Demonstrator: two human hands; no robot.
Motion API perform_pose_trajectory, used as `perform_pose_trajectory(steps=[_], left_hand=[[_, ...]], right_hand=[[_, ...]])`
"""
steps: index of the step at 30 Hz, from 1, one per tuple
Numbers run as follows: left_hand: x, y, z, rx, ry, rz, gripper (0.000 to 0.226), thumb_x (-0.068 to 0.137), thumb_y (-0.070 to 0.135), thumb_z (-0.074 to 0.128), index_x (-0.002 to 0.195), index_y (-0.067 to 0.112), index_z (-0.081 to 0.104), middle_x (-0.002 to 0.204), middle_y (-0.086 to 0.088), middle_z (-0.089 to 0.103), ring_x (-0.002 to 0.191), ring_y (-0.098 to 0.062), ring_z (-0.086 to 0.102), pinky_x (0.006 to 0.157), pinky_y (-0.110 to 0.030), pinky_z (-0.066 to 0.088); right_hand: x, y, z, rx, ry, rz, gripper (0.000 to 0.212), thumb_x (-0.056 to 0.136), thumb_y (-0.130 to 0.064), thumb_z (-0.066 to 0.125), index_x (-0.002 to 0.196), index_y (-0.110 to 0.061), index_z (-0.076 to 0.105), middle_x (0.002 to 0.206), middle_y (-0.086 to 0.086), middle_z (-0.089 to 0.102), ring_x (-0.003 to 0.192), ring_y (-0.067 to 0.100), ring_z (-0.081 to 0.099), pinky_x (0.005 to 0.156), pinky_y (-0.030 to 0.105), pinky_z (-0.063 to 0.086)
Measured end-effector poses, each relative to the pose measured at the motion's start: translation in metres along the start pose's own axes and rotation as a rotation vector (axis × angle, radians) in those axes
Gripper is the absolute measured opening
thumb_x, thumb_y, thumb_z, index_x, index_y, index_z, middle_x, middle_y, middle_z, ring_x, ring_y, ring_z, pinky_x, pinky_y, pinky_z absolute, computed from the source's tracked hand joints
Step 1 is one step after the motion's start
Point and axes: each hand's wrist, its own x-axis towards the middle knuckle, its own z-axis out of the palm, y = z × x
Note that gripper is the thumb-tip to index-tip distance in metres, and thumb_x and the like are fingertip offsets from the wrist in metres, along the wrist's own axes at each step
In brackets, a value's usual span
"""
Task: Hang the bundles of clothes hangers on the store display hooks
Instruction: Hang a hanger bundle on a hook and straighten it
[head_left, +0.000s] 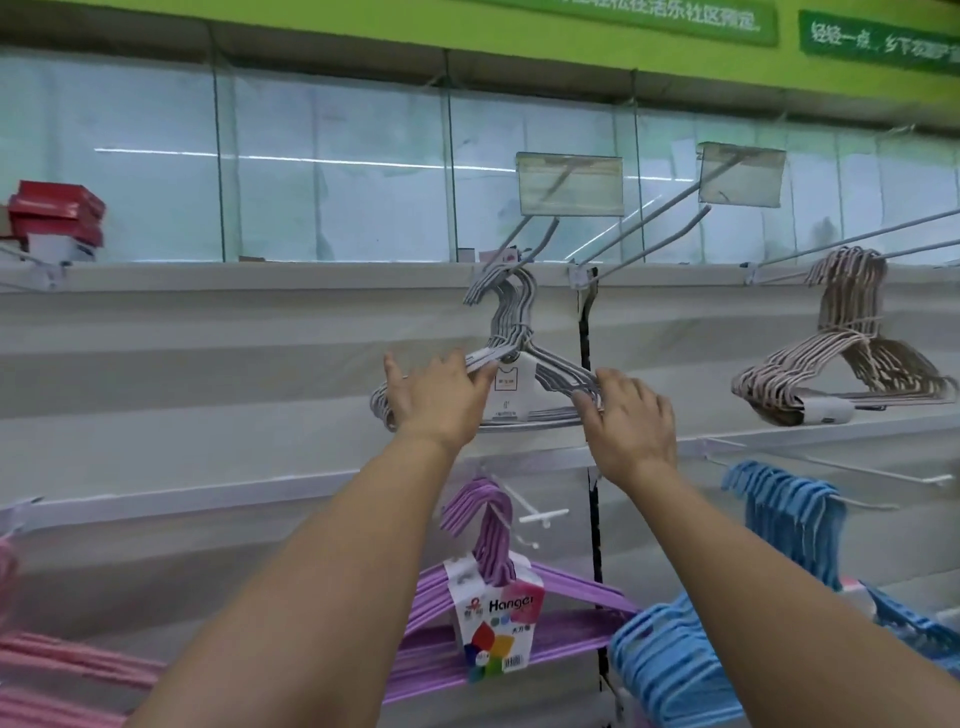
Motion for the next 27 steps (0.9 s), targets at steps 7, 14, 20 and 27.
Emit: perform_pose_trajectory(steps=[7, 14, 20, 27], left_hand=[[0.028, 0.011, -0.002, -0.047, -0.079, -0.055, 0.088, 0.081, 0.081, 0.008, 0.135, 0.024, 0.048, 0.127, -0.006, 0.061, 0.124, -0.024, 0.05, 0.107, -0.048, 0.02], [0.043, 0.004, 0.007, -0.172, -0.196, -0.04, 0.104, 0.061, 0.089, 0.002, 0.132, 0.031, 0.05, 0.135, -0.001, 0.056, 0.13, -0.025, 0.044, 0.11, -0.062, 0.005], [0.048, 0.002, 0.015, -0.169, -0.121, -0.005, 0.096, 0.068, 0.088, 0.004, 0.116, 0.029, 0.063, 0.109, -0.002, 0.068, 0.112, -0.025, 0.055, 0.106, -0.052, 0.022], [0.047, -0.002, 0.016, -0.144, -0.045, -0.004, 0.087, 0.072, 0.087, 0.012, 0.095, 0.026, 0.068, 0.087, -0.005, 0.067, 0.089, -0.029, 0.059, 0.075, -0.038, 0.04]], right_hand=[[0.048, 0.003, 0.0, 0.001, -0.076, -0.197, 0.069, 0.091, -0.068, 0.018, 0.142, -0.025, 0.039, 0.14, -0.003, 0.05, 0.131, 0.018, 0.041, 0.113, 0.047, 0.013], [0.074, 0.001, 0.014, 0.051, -0.113, -0.243, 0.063, 0.095, -0.063, 0.017, 0.122, -0.023, 0.057, 0.117, 0.003, 0.064, 0.107, 0.026, 0.056, 0.076, 0.035, 0.036], [0.087, 0.002, 0.026, 0.079, -0.176, -0.254, 0.071, 0.089, -0.071, 0.014, 0.125, -0.029, 0.057, 0.117, 0.006, 0.064, 0.114, 0.027, 0.045, 0.088, 0.04, 0.033], [0.087, 0.003, 0.018, 0.117, -0.256, -0.243, 0.071, 0.089, -0.072, 0.015, 0.13, -0.03, 0.054, 0.12, 0.01, 0.061, 0.117, 0.028, 0.044, 0.09, 0.04, 0.034]])
